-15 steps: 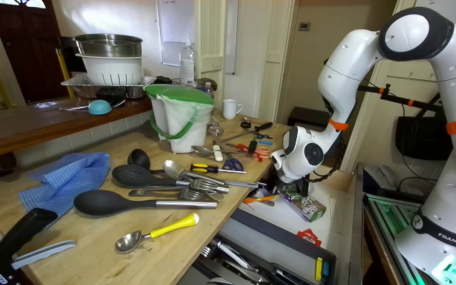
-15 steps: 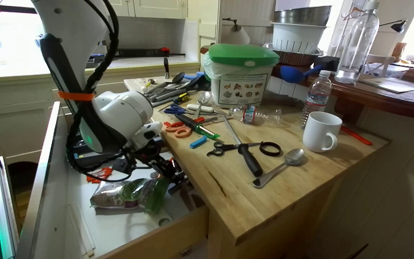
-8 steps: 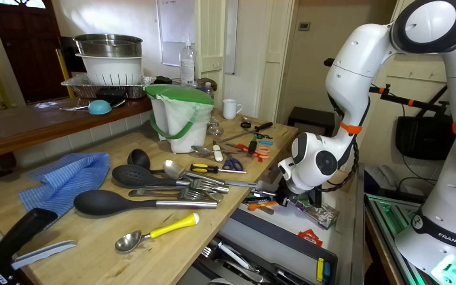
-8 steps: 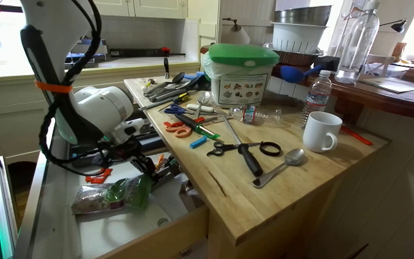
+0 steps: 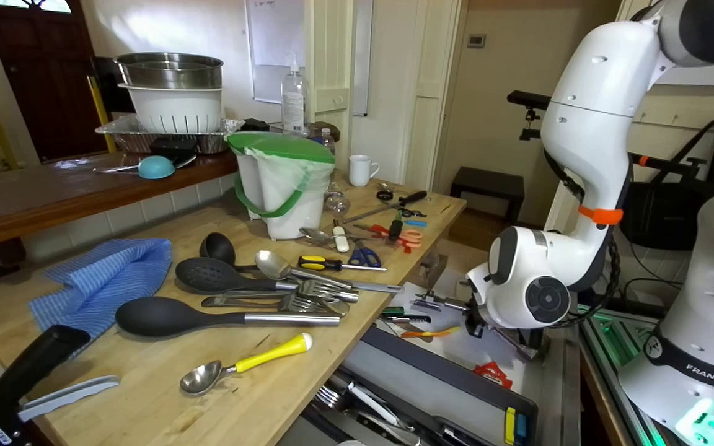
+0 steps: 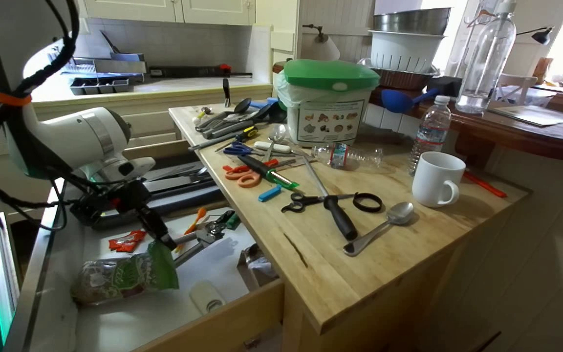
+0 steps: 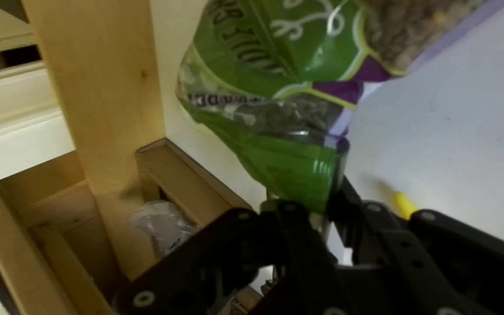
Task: Remove the grey bottle opener from the drawer and put it on the table
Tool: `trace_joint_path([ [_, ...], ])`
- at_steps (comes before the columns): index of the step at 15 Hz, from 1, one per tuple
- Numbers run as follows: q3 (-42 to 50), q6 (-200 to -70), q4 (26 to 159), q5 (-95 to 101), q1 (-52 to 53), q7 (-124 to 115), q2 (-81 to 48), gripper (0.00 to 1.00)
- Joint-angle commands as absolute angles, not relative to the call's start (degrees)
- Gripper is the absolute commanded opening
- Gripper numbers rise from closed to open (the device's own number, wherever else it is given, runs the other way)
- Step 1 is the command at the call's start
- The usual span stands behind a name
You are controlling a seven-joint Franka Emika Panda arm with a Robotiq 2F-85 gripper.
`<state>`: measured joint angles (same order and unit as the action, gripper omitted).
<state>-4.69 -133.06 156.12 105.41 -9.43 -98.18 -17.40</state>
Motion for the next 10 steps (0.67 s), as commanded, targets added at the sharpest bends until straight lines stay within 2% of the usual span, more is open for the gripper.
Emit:
trace_joint_path([
  [1, -4.71, -127.33, 159.41, 97.80, -5.11, -92.93, -10.95, 0.06],
  [4, -4.04, -128.34, 157.08, 95.04, -4.27, -90.20, -9.00, 0.06],
  [6, -3.48, -129.95, 160.01, 94.82, -4.41, -88.40, -3.70, 0.06],
  [10, -2.20, -134.07, 157.19, 87.94, -4.58, -77.72, -3.74, 0.06],
])
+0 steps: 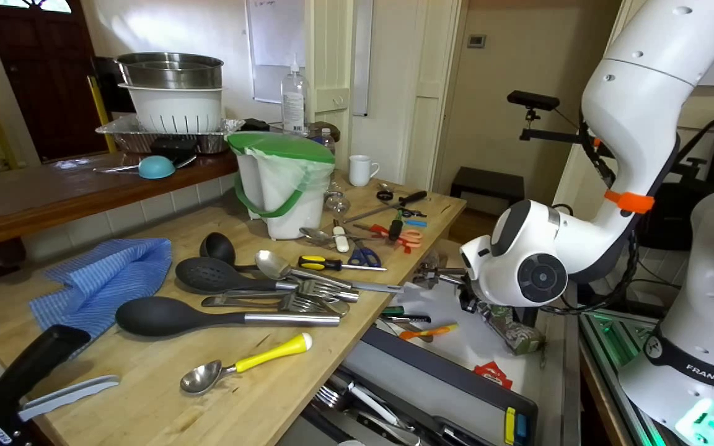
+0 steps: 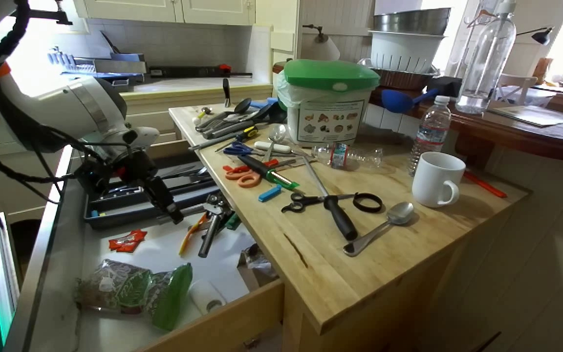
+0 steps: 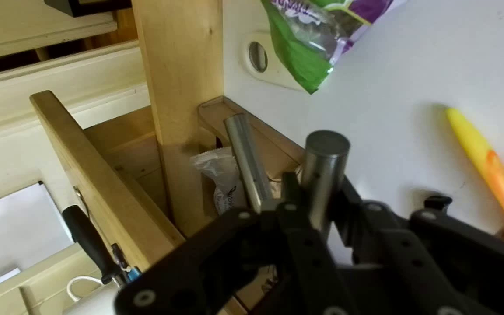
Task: Remove the grey bottle opener from the drawer and put it on the table
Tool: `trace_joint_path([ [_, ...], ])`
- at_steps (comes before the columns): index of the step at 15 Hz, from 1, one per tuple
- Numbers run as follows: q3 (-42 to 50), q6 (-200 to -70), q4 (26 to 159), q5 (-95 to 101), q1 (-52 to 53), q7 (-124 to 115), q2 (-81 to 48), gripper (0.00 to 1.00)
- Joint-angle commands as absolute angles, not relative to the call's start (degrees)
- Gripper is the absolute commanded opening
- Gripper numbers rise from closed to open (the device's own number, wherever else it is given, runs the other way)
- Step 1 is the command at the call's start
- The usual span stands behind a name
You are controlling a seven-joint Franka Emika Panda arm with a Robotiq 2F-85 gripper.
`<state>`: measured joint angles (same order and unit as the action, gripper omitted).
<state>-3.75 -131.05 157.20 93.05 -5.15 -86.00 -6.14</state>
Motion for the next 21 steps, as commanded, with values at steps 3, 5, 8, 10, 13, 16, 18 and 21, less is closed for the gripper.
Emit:
trace_joint_path([
  [3, -1.44, -136.39, 157.10, 82.39, -4.34, -67.37, -3.60, 0.06],
  [5, -1.50, -136.41, 157.11, 79.07, -3.80, -61.87, -4.04, 0.06],
  [8, -2.29, -135.09, 157.11, 76.07, -2.41, -56.57, -4.05, 0.06],
  [10, -2.82, -134.32, 157.12, 75.83, -1.13, -54.34, -3.44, 0.06],
  [13, -3.56, -134.55, 157.56, 76.73, 0.58, -52.88, -2.29, 0.06],
  [16, -4.94, -132.16, 157.73, 74.07, 2.78, -53.77, -1.19, 0.06],
  [18, -5.82, -128.32, 157.75, 67.58, 3.97, -57.42, -0.52, 0.06],
  [21, -6.47, -123.78, 157.68, 57.74, 5.06, -59.10, 0.25, 0.06],
])
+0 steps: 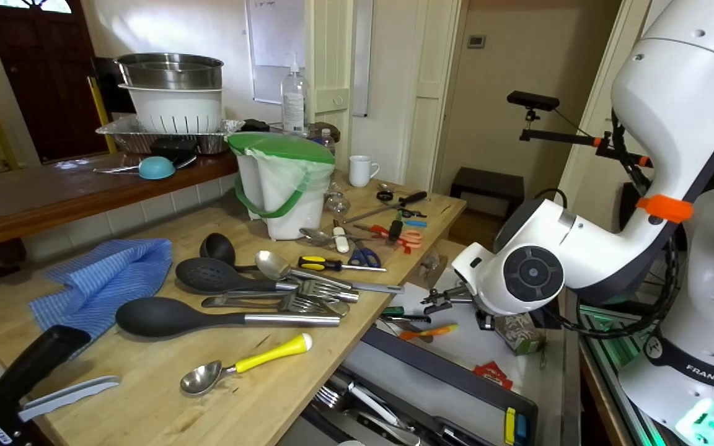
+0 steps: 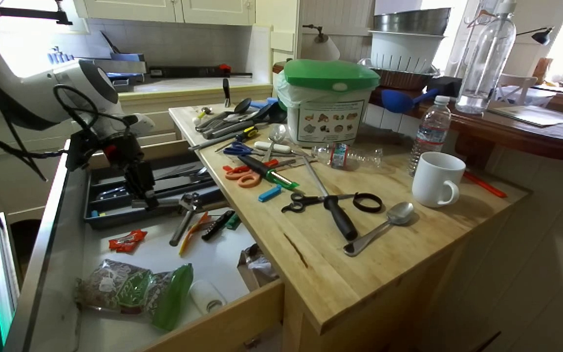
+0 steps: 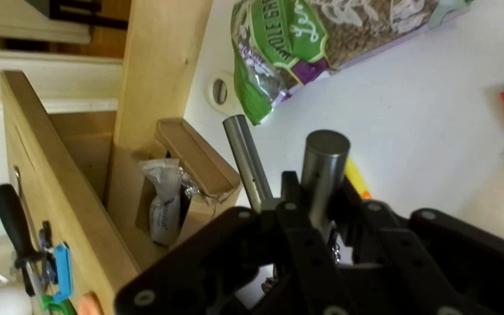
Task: Remove the grey bottle opener from the drawer and put it on the table
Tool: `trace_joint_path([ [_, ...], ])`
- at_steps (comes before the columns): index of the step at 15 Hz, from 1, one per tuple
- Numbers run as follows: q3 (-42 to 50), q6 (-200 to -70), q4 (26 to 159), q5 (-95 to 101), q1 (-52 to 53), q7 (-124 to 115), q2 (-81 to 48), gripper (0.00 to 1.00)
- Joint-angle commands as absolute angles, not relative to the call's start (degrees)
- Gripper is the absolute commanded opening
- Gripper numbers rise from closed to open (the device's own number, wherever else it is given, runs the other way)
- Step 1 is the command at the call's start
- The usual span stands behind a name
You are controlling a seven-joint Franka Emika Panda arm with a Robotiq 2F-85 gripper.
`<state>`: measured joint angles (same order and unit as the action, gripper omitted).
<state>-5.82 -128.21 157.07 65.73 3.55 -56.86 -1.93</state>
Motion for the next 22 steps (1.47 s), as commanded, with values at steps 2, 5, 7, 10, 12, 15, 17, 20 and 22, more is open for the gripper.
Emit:
trace_joint_path([
  [2, -6.59, -121.13, 157.60, 52.45, 5.44, -60.85, 1.19, 0.06],
  [5, -5.84, -117.59, 157.94, 46.72, 4.87, -62.89, 4.81, 0.06],
  [7, -5.09, -114.32, 158.06, 43.31, 4.14, -63.16, 8.45, 0.06],
  [10, -4.47, -106.41, 158.45, 39.08, 2.93, -63.48, 15.97, 0.06],
  [12, -4.09, -100.43, 158.60, 37.47, 1.58, -63.89, 21.58, 0.06],
  [15, -2.69, -93.92, 158.22, 38.84, -0.88, -60.58, 29.08, 0.06],
  [17, 2.66, -99.04, 157.58, 45.26, -0.45, -48.72, 30.90, 0.06],
  [20, 0.88, -98.08, 156.97, 43.77, -2.04, -50.13, 29.93, 0.22],
  [22, 2.22, -100.94, 157.01, 42.89, -1.67, -48.47, 30.95, 0.06],
])
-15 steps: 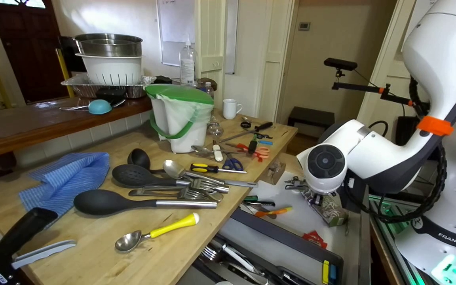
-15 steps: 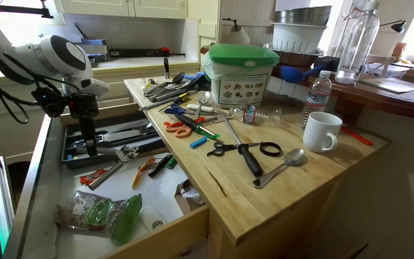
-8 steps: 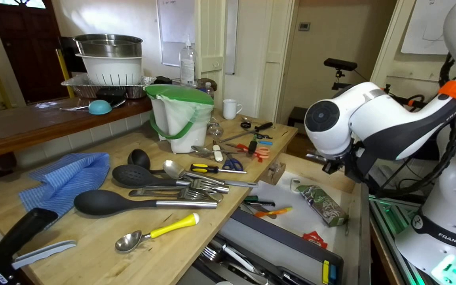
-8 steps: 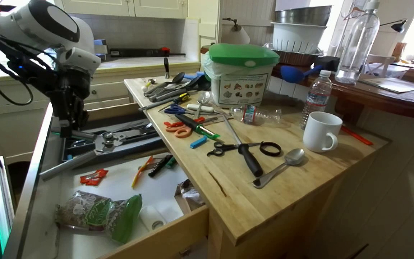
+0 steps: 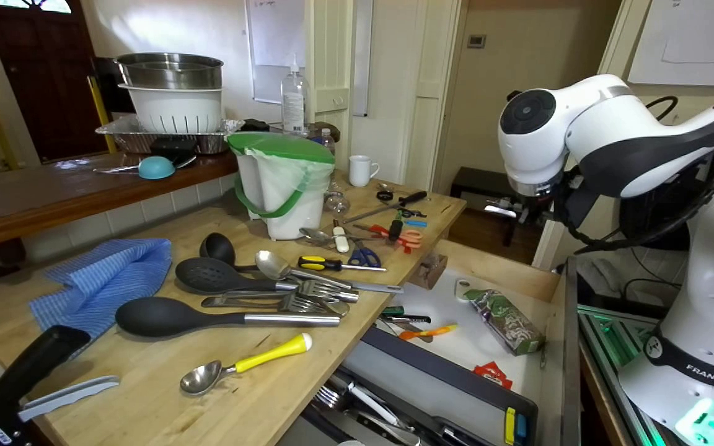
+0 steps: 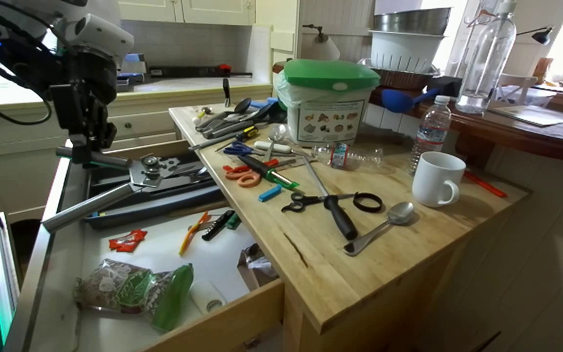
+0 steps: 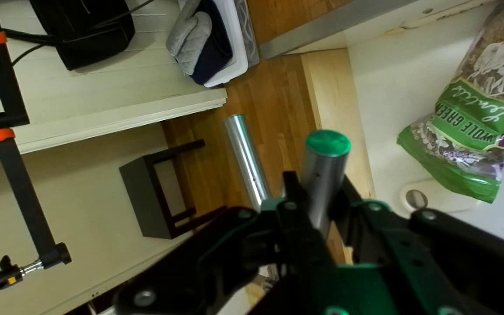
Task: Remove the grey bottle opener from the drawer and put it on the table
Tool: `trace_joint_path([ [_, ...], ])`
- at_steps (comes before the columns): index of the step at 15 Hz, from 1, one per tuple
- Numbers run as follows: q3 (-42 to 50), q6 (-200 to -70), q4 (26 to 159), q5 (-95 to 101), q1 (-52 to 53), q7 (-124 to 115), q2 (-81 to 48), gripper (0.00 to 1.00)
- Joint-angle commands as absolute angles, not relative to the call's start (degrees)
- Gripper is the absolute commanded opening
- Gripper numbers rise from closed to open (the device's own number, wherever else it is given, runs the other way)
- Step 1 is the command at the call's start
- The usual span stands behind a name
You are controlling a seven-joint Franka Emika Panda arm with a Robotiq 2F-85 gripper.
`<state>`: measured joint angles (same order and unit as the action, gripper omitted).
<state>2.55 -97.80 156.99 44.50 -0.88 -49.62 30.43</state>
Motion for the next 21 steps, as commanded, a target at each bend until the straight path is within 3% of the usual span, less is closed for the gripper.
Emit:
trace_joint_path([
  [1, 2.86, -101.84, 156.67, 42.94, -2.41, -47.86, 32.33, 0.06],
  [9, 8.35, -112.04, 148.66, 45.09, -7.74, -29.72, 32.84, 0.06],
  [17, 10.81, -107.48, 130.51, 31.82, -11.05, -13.57, 23.86, 0.06],
  [18, 9.13, -110.31, 135.37, 33.97, -11.07, -14.66, 27.99, 0.22],
  [21, 9.93, -109.69, 132.11, 32.95, -12.39, -13.97, 24.85, 0.22],
])
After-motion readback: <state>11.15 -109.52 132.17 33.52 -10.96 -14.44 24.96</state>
